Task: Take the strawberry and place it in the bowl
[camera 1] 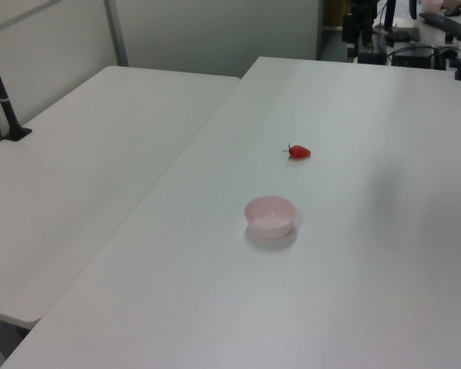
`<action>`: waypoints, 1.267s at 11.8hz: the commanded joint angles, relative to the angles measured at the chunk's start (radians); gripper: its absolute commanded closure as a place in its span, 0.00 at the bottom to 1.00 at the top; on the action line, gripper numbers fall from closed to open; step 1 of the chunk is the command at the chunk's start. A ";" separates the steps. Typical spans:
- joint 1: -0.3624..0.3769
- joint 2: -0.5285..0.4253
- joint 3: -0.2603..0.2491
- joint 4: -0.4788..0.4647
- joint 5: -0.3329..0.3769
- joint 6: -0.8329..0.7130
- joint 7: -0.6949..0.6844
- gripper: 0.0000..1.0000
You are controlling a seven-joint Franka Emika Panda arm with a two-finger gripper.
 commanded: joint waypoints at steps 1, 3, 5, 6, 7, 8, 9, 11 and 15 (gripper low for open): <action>0.004 -0.016 -0.005 -0.010 0.013 -0.011 -0.009 0.00; 0.004 -0.016 -0.005 -0.010 0.013 -0.013 -0.011 0.00; 0.004 -0.016 -0.005 -0.010 0.011 -0.013 -0.011 0.00; 0.004 -0.016 -0.005 -0.010 0.013 -0.013 -0.011 0.00; 0.005 -0.016 -0.005 -0.012 0.011 -0.013 -0.012 0.00; 0.005 -0.015 -0.005 -0.012 0.013 -0.011 -0.015 0.00; 0.004 -0.013 -0.005 -0.010 0.015 -0.011 -0.021 0.00; 0.004 -0.011 -0.006 -0.010 0.016 -0.011 -0.073 0.00; 0.004 -0.002 -0.006 -0.010 0.019 0.013 -0.080 0.00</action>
